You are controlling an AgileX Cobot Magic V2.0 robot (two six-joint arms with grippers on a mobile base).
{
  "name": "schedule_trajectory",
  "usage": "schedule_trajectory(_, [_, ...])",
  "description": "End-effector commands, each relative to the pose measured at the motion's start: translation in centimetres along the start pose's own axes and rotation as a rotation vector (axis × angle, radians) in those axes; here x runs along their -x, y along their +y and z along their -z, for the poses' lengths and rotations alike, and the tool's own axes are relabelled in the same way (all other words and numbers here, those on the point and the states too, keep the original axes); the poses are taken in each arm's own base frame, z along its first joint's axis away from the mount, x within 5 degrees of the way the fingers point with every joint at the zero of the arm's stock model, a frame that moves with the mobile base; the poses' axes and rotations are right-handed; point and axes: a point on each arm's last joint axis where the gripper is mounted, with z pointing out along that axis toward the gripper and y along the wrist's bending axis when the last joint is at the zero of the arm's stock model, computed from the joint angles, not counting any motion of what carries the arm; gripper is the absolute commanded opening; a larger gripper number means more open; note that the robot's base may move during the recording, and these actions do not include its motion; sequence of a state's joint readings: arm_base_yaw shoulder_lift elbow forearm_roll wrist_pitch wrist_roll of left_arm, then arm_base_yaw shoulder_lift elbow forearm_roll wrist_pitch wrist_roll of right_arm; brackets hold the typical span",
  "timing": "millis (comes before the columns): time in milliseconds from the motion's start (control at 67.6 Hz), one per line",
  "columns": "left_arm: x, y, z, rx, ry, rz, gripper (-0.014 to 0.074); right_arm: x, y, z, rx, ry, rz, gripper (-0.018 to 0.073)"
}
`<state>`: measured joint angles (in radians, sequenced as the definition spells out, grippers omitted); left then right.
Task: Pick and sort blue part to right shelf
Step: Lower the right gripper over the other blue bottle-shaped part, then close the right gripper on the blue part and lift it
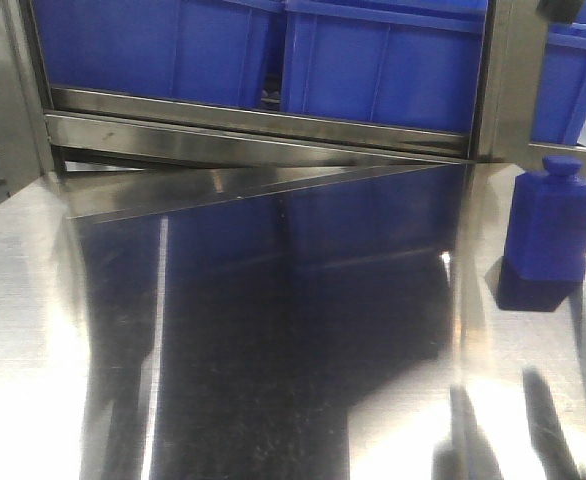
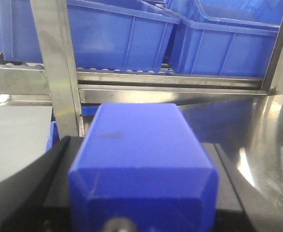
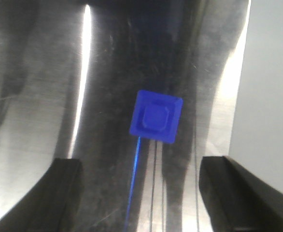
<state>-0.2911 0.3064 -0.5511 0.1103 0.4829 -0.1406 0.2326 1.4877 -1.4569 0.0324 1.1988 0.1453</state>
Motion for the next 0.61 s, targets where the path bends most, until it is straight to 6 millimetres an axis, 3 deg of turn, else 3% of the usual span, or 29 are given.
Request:
schedule_trajectory(0, [1.8,-0.2,0.3,-0.019,-0.123,-0.009,0.0230,1.2,-0.2,-0.4,-0.019,-0.028,0.001,0.0575])
schedule_trajectory(237, [1.7,-0.2,0.3,-0.018,-0.122,-0.009,0.0230,2.2,-0.6,-6.6,-0.072,0.121,0.013,0.0575])
schedule_trajectory(591, [1.7,-0.2,0.3,-0.018,-0.112,-0.007,0.0230,1.9,-0.8,-12.4,-0.082,0.197,0.015,0.0573])
